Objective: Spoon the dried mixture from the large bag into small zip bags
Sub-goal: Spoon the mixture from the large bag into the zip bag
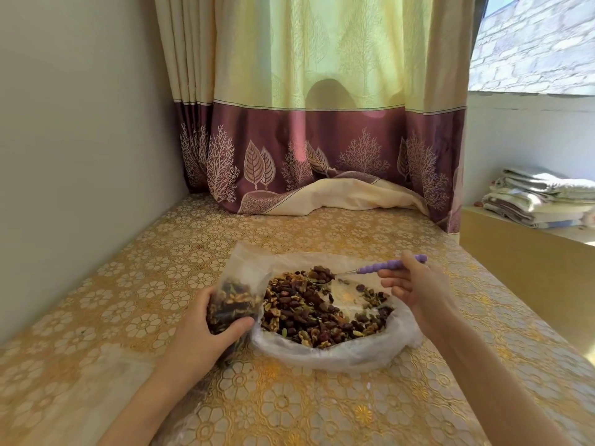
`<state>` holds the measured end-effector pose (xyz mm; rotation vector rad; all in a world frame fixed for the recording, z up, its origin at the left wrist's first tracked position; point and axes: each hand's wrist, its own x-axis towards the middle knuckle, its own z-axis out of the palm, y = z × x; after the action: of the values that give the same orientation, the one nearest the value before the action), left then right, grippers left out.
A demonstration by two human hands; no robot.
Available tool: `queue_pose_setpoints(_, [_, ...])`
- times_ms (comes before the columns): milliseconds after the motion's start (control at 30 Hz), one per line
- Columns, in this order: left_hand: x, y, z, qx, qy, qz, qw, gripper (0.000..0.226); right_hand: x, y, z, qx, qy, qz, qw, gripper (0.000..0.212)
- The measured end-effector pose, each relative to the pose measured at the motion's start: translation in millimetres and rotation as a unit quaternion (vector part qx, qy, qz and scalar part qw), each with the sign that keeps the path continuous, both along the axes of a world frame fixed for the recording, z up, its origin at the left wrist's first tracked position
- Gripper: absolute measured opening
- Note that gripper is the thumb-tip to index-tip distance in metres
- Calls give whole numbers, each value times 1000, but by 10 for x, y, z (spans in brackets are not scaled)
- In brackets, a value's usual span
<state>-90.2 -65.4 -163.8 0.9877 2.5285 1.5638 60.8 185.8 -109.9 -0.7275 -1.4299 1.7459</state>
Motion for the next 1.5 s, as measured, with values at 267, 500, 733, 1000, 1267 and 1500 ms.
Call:
queue_pose_setpoints(267, [4,-5,11,-6,4,0,1000,51,-184,-189,398,15,62,34,997,45])
queue_pose_setpoints(500, [7,-18,19,-2,3,-1,1000,51,-403,-662,577,151,57,73,984,42])
queue_pose_setpoints(733, [-8,-15,39,28,-44,0,999,51,-468,-874,590,329,100,132,930,36])
queue_pose_setpoints(1000, [-5,-17,36,54,-71,11,996,47,-393,-803,581,322,143,119,928,33])
queue_pose_setpoints(1267, [12,-38,82,166,-114,22,979,39,-261,-452,371,136,152,29,979,39])
queue_pose_setpoints(1500, [26,-42,87,163,-126,-25,978,50,-116,-76,-37,193,9,-83,978,39])
